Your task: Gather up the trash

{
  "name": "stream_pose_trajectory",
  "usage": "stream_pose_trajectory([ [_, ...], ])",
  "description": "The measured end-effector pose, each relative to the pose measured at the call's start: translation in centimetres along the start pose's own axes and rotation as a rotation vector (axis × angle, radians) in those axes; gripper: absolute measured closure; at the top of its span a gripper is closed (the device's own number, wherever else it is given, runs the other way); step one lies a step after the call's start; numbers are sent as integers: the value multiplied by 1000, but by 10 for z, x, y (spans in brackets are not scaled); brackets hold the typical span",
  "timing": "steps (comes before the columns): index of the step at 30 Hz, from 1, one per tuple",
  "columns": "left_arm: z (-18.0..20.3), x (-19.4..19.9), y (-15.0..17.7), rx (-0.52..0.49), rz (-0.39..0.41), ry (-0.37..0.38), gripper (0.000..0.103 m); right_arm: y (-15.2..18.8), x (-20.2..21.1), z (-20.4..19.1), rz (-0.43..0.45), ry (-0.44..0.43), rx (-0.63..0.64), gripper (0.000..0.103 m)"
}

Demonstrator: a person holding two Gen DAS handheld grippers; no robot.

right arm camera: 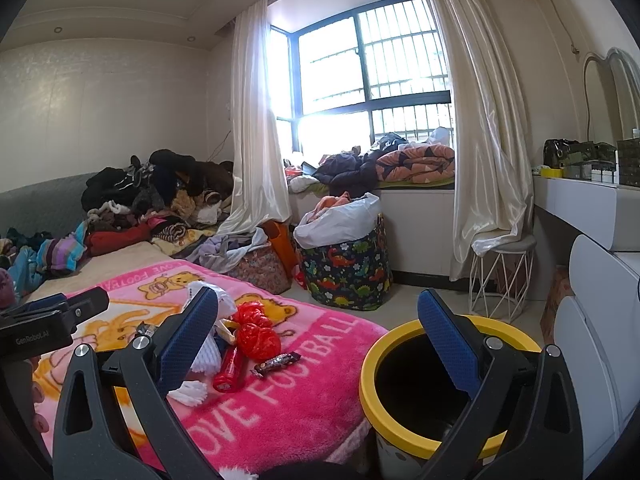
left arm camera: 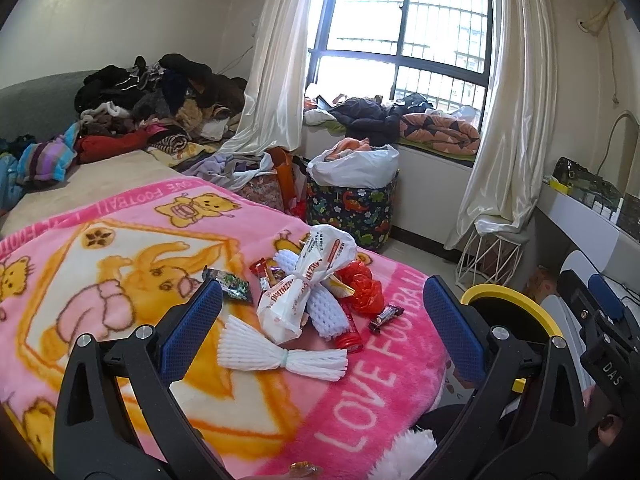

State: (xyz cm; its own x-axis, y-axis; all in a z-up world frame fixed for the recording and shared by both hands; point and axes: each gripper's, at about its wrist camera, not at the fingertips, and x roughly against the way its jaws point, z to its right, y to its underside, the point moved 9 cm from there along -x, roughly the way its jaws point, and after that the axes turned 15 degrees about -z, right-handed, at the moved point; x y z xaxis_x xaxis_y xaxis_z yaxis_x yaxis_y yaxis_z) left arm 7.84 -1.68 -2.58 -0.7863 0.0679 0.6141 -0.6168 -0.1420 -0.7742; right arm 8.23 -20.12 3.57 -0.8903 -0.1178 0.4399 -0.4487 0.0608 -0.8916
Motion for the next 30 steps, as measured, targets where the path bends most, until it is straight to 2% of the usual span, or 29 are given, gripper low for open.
stream_pose_trajectory([
  [30, 4, 0, 3, 4, -2, 9, 11, 1, -4, 1, -12, 0, 9, 6],
])
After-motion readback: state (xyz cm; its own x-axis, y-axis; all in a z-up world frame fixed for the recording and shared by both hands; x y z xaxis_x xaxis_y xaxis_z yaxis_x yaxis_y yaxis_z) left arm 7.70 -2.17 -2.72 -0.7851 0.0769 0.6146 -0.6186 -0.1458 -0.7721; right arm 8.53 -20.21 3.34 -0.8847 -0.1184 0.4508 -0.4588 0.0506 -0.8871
